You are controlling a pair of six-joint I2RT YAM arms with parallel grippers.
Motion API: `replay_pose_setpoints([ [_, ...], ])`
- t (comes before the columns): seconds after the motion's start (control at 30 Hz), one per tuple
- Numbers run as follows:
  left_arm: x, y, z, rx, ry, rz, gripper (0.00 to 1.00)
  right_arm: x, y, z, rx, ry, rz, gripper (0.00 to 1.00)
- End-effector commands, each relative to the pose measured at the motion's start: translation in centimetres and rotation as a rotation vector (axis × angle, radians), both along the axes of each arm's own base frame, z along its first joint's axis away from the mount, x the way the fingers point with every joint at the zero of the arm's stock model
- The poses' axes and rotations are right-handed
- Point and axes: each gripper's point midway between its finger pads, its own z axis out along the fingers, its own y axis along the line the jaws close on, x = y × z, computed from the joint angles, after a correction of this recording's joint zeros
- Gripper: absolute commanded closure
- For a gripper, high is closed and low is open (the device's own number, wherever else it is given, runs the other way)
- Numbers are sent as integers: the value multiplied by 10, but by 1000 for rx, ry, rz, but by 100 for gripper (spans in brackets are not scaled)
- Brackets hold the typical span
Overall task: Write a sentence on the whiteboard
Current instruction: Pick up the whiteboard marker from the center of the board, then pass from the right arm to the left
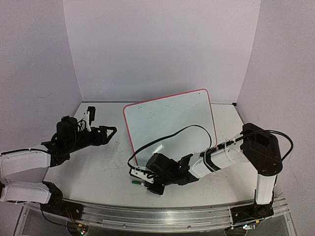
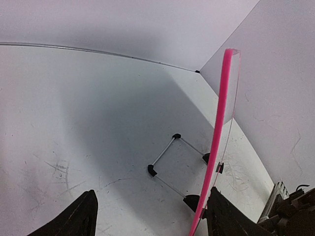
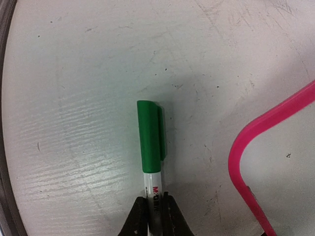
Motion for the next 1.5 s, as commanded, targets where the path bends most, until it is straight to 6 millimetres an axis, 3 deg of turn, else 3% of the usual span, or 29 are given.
replay_pose_setpoints([
  [0.0, 4, -8, 50, -65, -83, -31, 23, 6, -2, 5, 43, -10, -56, 99],
  [0.17, 1, -12, 68, -97, -103, -60, 23, 11, -9, 65, 198, -57, -116, 100],
  [0.3, -7, -27, 76, -117, -97, -156, 30, 17, -27, 115, 305, -121, -172, 100],
  [0.37, -13, -42, 81, -118, -103, -232, 31, 20, -36, 129, 335, -135, -195, 100],
  [0.5, -40, -93, 88, -103, -114, -418, 28, 25, -53, 158, 401, -156, -220, 100],
  [0.63, -70, -139, 81, -108, -56, -616, 27, 28, -69, 193, 472, -197, -248, 100],
  [0.73, -84, -160, 71, -114, 7, -715, 26, 29, -77, 211, 506, -224, -254, 100],
  [0.83, -89, -172, 64, -127, 69, -763, 25, 29, -78, 214, 498, -229, -254, 100],
  [0.97, -95, -181, 70, -151, 88, -798, 27, 28, -75, 215, 495, -216, -241, 100],
  [1.37, -101, -192, 68, -164, 119, -833, 59, 29, -75, 219, 499, -227, -244, 100],
  [1.47, -103, -195, 67, -162, 123, -848, 62, 30, -75, 218, 497, -231, -251, 100],
])
